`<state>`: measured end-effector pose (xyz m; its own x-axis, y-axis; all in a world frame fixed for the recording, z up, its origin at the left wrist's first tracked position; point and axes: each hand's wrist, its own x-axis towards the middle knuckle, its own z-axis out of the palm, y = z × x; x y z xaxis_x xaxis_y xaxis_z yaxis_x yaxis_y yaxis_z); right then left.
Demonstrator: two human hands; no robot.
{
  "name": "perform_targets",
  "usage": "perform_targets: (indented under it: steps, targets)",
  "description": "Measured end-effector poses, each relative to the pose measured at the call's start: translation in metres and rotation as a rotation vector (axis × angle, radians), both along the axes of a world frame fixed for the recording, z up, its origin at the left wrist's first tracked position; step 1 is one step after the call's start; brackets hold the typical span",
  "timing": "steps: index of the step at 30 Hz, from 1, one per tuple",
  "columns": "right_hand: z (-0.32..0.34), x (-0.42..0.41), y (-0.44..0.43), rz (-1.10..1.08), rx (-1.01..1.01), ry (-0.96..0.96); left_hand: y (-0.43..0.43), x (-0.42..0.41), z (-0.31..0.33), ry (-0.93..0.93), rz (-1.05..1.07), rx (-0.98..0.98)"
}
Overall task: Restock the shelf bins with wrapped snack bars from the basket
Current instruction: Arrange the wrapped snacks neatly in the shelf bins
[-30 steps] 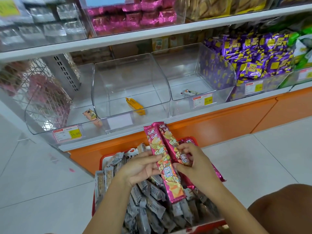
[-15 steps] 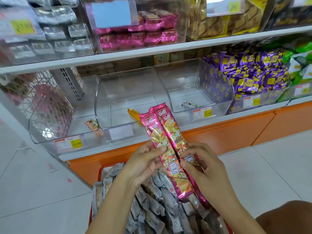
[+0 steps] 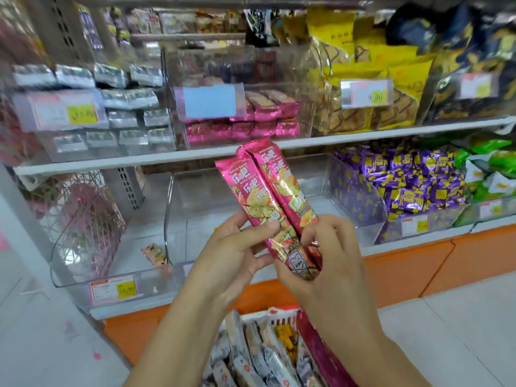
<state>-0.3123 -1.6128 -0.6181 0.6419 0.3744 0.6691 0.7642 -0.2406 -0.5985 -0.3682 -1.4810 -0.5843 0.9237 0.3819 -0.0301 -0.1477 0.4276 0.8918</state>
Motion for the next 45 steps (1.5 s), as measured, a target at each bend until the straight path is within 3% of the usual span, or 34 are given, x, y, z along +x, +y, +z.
perform_targets:
  steps: [4, 7, 12, 16, 21, 28, 38, 45]
  targets:
    - [0.053, 0.019, 0.009, 0.016, 0.040, -0.012, 0.017, 0.006, 0.048, -0.055, -0.002, 0.225]
    - [0.110, 0.041, 0.011, -0.001, -0.053, 0.006, 0.042, 0.009, 0.088, -0.067, 0.200, 0.616]
    - [0.205, 0.085, 0.034, -0.023, -0.290, 0.060, 0.086, 0.013, 0.127, -0.024, 0.692, 1.472]
    - [0.265, 0.118, 0.074, -0.096, -0.703, 0.084, 0.116, 0.023, 0.129, 0.123, 0.630, 1.766]
    - [0.284, 0.150, 0.129, -0.080, -0.907, 0.337, 0.128, 0.026, 0.125, 0.149, 0.592, 1.824]
    - [0.260, 0.149, 0.174, -0.036, -0.878, 0.276, 0.128, 0.024, 0.130, 0.185, 0.541, 1.874]
    - [0.234, 0.152, 0.192, 0.022, -0.708, 0.388, 0.130, 0.028, 0.122, 0.177, 0.574, 1.868]
    - [0.234, 0.138, 0.164, 0.028, -0.639, 0.220, 0.122, 0.026, 0.115, 0.196, 0.540, 1.772]
